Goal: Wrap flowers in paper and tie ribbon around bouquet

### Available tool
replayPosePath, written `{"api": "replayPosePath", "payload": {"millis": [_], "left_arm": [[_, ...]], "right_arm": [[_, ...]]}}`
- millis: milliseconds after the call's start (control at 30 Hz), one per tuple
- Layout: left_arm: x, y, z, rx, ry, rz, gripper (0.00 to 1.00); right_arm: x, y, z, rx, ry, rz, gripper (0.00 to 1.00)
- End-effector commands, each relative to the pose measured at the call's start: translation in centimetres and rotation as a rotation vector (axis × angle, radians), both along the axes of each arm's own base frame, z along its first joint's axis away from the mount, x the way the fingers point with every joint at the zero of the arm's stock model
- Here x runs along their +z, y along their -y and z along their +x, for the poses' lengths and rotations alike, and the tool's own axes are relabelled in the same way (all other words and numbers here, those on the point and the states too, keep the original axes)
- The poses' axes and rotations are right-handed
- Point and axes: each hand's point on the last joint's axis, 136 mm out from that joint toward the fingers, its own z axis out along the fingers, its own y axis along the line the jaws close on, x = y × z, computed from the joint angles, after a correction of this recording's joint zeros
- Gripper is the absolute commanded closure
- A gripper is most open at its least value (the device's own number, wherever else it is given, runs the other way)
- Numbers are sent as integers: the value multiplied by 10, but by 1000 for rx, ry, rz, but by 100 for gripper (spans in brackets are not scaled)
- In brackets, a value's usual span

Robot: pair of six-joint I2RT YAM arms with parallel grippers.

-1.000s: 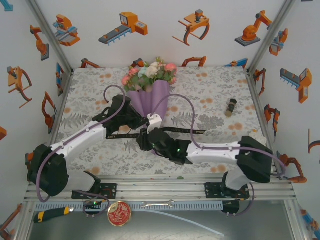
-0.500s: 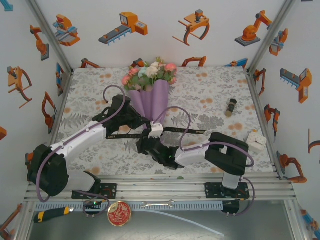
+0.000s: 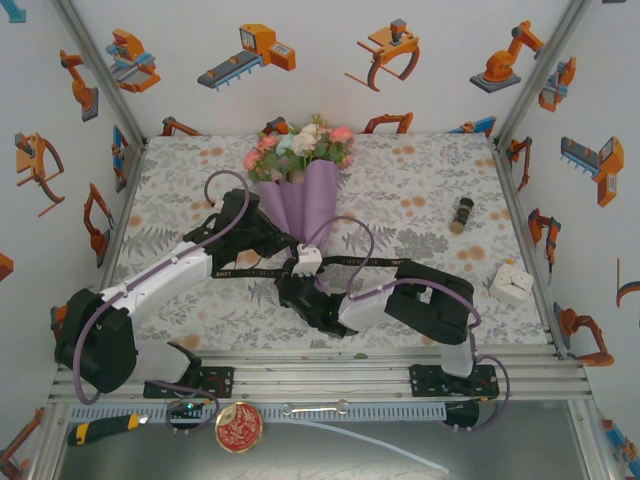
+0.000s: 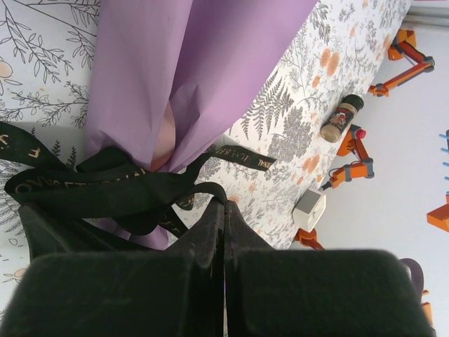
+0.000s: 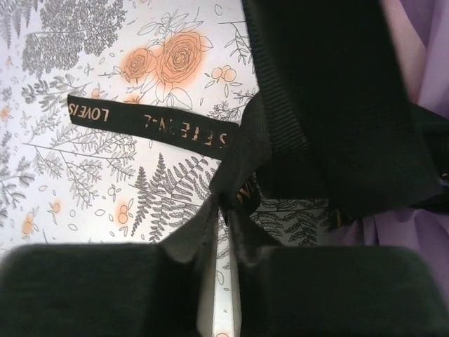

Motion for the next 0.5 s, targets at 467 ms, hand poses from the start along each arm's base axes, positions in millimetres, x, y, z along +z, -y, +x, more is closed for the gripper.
{"api": "replayPosePath", "payload": {"millis": [467], "left_arm": [[22,-9,14,-99,135,23,100]], "right_arm": [[81,27,-48,373,63,-134,100]]}}
